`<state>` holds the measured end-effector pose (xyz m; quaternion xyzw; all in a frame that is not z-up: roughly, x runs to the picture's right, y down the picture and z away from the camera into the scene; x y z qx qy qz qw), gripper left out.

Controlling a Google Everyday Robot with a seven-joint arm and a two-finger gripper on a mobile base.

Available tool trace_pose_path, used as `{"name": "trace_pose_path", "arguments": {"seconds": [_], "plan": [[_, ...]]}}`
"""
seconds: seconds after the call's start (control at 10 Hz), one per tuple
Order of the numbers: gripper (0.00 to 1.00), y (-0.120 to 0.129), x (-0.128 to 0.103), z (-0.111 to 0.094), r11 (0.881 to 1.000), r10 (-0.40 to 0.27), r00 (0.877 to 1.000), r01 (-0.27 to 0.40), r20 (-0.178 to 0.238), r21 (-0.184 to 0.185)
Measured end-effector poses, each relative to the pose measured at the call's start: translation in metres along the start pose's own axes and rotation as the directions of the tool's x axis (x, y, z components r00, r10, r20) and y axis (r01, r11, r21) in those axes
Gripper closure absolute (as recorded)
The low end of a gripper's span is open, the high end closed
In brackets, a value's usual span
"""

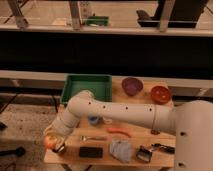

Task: Place apple in metal cup

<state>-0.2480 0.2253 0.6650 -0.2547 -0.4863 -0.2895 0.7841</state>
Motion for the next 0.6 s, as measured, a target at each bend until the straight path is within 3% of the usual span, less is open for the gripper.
{"name": "trace_pose_path", "arguments": {"seconds": [0.6], "plan": [[0.2,-0.0001,0.0019,-0.0023,1.0,-0.002,1.0,0.003,-0.013,0.018]]}}
